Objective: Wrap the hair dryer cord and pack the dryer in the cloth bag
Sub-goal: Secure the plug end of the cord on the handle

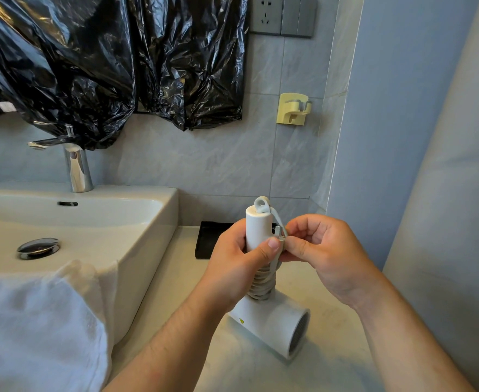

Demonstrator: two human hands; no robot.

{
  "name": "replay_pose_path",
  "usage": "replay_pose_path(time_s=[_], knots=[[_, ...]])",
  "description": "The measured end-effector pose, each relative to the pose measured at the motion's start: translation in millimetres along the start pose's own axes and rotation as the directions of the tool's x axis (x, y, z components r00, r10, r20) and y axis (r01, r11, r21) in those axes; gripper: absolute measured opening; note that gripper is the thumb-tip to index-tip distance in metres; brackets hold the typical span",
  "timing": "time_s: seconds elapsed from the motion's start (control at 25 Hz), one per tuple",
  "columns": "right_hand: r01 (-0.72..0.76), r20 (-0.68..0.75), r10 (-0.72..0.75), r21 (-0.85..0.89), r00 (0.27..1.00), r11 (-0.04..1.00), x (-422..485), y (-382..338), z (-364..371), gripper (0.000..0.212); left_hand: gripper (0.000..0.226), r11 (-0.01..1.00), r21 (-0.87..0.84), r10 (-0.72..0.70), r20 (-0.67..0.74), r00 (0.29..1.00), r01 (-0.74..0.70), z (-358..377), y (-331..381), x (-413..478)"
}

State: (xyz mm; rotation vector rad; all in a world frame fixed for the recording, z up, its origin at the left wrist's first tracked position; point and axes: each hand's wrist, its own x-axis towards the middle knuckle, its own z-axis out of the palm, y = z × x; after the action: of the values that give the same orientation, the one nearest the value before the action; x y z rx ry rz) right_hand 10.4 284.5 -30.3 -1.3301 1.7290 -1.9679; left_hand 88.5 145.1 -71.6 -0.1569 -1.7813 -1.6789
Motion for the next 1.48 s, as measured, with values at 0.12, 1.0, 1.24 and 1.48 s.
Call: replay_pose_path(time_s=[0.12,1.0,1.24,1.48], knots=[[0.013,0.014,-0.012,-0.065,1.0,0.998,0.1,-1.0,0.3,0.011,0.047,1.0,-0.013,0.0,0.007,1.0,0.0,0.0,1.4,0.2],[-0.033,-0.003,0.035,0.215,0.999,0.976,5.2,12.3,3.1,0.013,0.033,1.0,0.016,-0.014,0.008,1.0,0.013,5.3,-0.7,-1.7],[-0.159,0.107,0.124,0.434,0.986,0.887,6.7,13.5,4.0,0.019,0.033,1.0,0.02,-0.016,0.032,0.999,0.015,2.1,3.0,-1.6],[-0.094,0.032,0.088,0.27,0.996,0.958,6.1,15.1,-0.3,0.015,0.032,0.998,0.056,-0.042,0.023,0.999,0.041,3.2,0.5,1.0]])
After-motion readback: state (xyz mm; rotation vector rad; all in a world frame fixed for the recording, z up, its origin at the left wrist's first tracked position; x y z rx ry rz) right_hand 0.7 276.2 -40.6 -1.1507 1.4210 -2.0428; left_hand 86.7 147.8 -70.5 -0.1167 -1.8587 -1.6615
